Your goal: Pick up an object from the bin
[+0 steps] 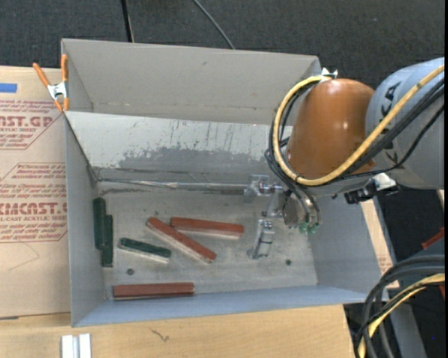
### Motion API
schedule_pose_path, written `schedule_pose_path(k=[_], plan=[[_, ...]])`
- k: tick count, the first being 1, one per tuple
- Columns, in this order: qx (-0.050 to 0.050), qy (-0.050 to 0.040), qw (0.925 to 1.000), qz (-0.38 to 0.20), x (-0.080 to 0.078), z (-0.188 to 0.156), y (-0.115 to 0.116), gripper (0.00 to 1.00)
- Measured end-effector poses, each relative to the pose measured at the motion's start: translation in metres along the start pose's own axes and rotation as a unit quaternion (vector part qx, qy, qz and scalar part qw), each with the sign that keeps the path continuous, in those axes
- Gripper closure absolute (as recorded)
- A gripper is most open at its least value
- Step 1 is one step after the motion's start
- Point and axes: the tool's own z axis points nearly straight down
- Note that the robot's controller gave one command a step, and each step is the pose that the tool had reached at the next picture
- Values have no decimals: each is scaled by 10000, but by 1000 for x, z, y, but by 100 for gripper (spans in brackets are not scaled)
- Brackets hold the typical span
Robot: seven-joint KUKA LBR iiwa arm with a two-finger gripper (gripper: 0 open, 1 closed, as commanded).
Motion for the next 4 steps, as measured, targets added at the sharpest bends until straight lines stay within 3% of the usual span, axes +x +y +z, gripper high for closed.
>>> schedule_pose_path(k=[1, 2, 3, 4], plan=[[2, 3, 9998, -198, -5, 59, 35, 0], [2, 16, 9992, -411, -6, 75, 43, 0], [-3, 35, 9939, -1104, -11, 102, 18, 0], [17, 30, 9998, 171, -23, 111, 30, 0]])
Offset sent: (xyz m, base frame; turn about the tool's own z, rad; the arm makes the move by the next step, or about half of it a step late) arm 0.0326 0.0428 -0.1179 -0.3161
